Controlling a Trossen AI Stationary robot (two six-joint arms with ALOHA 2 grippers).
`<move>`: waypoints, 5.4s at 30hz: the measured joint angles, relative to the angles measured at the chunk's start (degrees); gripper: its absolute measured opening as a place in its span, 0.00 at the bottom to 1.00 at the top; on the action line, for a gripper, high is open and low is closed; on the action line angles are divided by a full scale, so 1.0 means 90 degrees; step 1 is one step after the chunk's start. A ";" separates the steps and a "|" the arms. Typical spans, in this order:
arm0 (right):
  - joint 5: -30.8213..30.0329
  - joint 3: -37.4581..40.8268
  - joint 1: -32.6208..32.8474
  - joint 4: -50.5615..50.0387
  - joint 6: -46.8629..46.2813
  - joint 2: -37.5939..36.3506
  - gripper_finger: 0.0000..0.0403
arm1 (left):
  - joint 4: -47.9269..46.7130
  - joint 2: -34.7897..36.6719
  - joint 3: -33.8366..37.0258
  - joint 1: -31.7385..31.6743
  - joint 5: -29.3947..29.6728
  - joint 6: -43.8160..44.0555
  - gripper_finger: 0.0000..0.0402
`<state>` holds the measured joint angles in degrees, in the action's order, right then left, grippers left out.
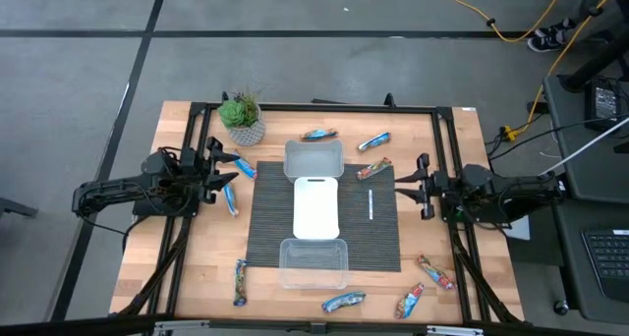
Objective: Pick and place Granola Bars by type
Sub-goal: Put the top right red granola bar into the gray bin
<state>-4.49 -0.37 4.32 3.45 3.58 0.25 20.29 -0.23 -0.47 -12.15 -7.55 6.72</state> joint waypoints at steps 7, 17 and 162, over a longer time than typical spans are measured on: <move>-0.0360 -0.0002 -0.0002 0.0910 -0.0742 0.0000 0.29 | 0.0000 0.0000 0.0000 0.0001 0.0007 0.0000 0.55; -0.1641 -0.1496 -0.0027 -0.1021 -0.0851 0.0354 0.29 | 0.0002 0.0000 0.0002 0.0001 0.0023 0.0000 0.55; 0.1181 -0.8972 -0.2759 -0.4501 0.0864 0.8861 0.07 | 0.0000 -0.0002 0.0002 0.0001 0.0381 -0.0333 0.54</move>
<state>6.14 -81.11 -20.51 -37.05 11.36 80.00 20.29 -0.25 -0.45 -12.14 -4.12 3.73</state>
